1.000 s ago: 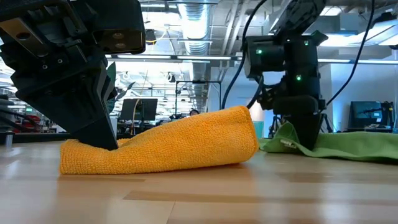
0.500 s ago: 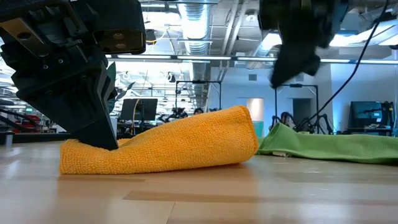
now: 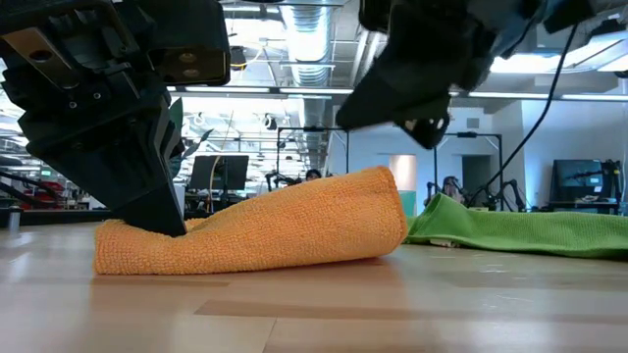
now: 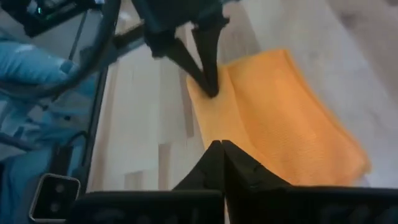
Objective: Roll microfiber towels into tight, uniform cylinder then place into a basket
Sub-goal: Roll the orange towel
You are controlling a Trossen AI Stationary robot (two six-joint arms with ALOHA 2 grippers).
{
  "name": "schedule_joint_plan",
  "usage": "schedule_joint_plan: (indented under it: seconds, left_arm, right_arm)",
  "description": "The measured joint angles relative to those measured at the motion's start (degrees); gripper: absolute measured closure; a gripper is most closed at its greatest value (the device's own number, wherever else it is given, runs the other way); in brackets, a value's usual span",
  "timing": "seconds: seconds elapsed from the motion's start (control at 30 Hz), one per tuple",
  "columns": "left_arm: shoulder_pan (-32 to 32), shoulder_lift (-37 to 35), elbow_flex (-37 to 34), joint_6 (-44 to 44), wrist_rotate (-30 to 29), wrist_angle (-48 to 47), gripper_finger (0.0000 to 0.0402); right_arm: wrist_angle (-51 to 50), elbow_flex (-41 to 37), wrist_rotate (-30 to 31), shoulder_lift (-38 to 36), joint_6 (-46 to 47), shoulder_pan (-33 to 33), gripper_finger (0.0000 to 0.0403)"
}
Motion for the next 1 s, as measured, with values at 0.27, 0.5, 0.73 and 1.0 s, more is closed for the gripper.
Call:
schedule_joint_plan:
  seconds: [0.27,0.5,0.73,1.0]
  left_arm:
    - [0.0,0.0,0.0,-0.1,0.0,0.0,0.0401]
    - [0.0,0.0,0.0,-0.1,0.0,0.0,0.0401]
    - [0.0,0.0,1.0,-0.1,0.2,-2.4,0.0401]
    - [0.0,0.0,1.4,-0.1,0.3,-4.8,0.0401]
  right_arm:
    - [2.1,0.0,-2.8,5.2,0.1,-1.1,0.0396]
    - [0.6,0.1,-2.9,8.6,3.2,-1.2,0.0392]
    - [-0.1,0.4,-2.8,11.4,4.4,-1.6,0.0397]
    - [-0.6,0.5,-2.8,11.6,4.5,-1.9,0.0400]
